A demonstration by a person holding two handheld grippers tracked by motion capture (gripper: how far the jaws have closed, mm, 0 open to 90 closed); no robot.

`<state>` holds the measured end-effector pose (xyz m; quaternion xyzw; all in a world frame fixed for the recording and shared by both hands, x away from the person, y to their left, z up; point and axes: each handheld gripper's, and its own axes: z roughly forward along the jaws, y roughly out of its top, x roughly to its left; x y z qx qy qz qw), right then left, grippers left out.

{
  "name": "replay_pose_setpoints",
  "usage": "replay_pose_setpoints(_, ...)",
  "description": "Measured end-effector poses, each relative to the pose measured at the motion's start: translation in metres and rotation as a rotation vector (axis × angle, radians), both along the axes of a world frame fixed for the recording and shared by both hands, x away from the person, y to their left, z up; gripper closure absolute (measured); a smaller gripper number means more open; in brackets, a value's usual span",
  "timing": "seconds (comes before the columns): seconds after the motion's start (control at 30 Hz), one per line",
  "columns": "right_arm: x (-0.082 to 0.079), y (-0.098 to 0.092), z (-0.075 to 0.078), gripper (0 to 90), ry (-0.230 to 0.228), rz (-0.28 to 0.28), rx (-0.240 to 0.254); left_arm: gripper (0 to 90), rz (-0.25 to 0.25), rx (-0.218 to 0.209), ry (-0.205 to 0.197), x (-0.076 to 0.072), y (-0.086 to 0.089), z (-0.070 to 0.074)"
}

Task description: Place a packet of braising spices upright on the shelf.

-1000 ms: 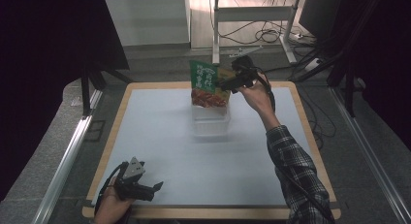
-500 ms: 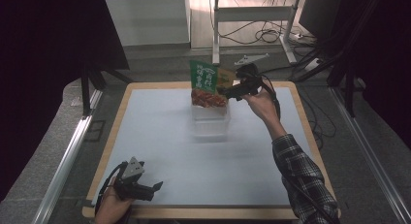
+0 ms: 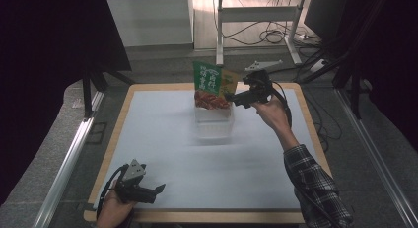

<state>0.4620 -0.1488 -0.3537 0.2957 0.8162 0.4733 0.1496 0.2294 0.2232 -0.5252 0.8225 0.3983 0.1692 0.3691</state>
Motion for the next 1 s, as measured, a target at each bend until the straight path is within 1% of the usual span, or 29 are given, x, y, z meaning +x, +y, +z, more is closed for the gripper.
replay_pose_setpoints(0.1,-0.005,-0.002,0.000,0.0,-0.003,-0.002,0.010,1.8,-0.004,0.010,-0.001,0.000,-0.001,0.000)
replay_pose_setpoints(0.27,-0.017,-0.004,-0.002,0.0,-0.017,0.014,0.008,1.6,-0.003,0.003,0.002,0.000,0.000,0.000)
replay_pose_setpoints(0.53,-0.033,-0.007,-0.009,0.0,-0.020,0.033,0.007,1.8,-0.002,-0.004,0.002,0.000,0.000,0.000)
replay_pose_setpoints(0.6,-0.037,-0.009,-0.012,0.0,-0.021,0.035,0.007,2.0,-0.003,-0.007,0.002,0.000,0.000,0.000)
replay_pose_setpoints(0.67,-0.041,-0.011,-0.016,0.0,-0.035,0.027,-0.007,2.2,-0.001,-0.008,0.003,0.000,0.000,0.000)
replay_pose_setpoints(0.87,-0.051,-0.018,-0.030,0.0,-0.034,0.026,-0.021,2.3,0.000,-0.013,0.004,0.000,0.000,0.000)
replay_pose_setpoints(1.0,-0.059,-0.022,-0.038,0.0,-0.029,0.024,-0.005,2.4,0.000,-0.009,0.004,0.000,0.000,0.000)
